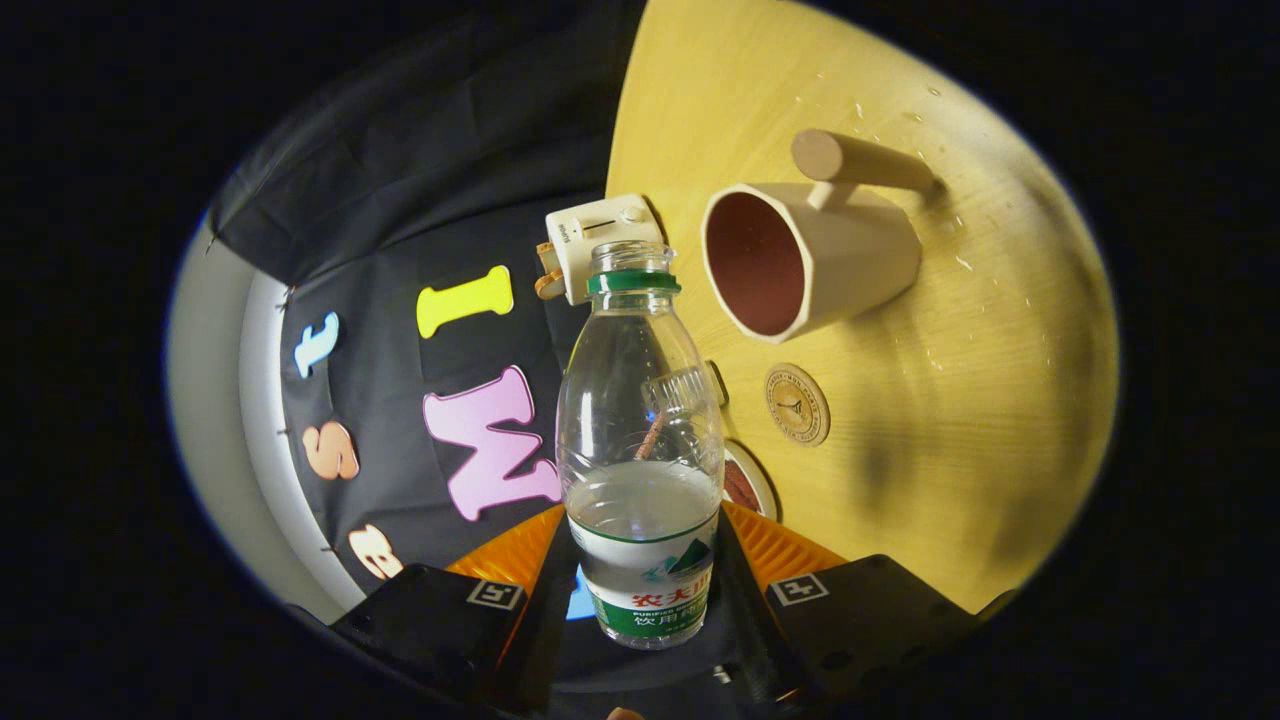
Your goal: Take the bottle from table, then pour the juice into the cup, finally place the bottle on the coaster
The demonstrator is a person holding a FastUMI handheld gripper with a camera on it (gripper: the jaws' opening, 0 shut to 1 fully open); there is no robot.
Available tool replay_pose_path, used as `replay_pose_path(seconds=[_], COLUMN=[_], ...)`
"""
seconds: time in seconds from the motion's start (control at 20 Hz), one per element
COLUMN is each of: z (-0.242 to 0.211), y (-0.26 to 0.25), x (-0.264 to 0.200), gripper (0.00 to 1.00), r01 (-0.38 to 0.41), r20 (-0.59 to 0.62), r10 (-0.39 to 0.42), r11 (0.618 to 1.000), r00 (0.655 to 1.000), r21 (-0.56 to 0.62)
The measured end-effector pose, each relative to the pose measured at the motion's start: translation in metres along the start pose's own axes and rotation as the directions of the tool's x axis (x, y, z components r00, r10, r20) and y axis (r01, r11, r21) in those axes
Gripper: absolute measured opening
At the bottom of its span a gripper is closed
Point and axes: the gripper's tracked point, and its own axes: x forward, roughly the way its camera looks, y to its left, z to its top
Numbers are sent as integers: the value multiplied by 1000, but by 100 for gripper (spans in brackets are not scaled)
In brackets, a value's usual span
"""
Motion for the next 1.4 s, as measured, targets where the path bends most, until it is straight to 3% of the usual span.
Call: replay_pose_path(seconds=[0.3,0.45,0.75,0.95,1.15,1.25,1.4], z=[0,8,22,9,-22,-34,-35], y=[6,20,52,69,68,62,47], x=[0,1,0,8,38,56,81], gripper=[74,74,74,74,74,75,75], r01=[14,34,173,265,282,280,309], r20=[62,150,309,340,288,266,273], r10=[3,46,148,212,247,254,268], r11=[962,872,574,315,64,-22,-103], r00=[998,988,939,916,925,930,924], r21=[-272,-488,-801,-911,-957,-960,-946])
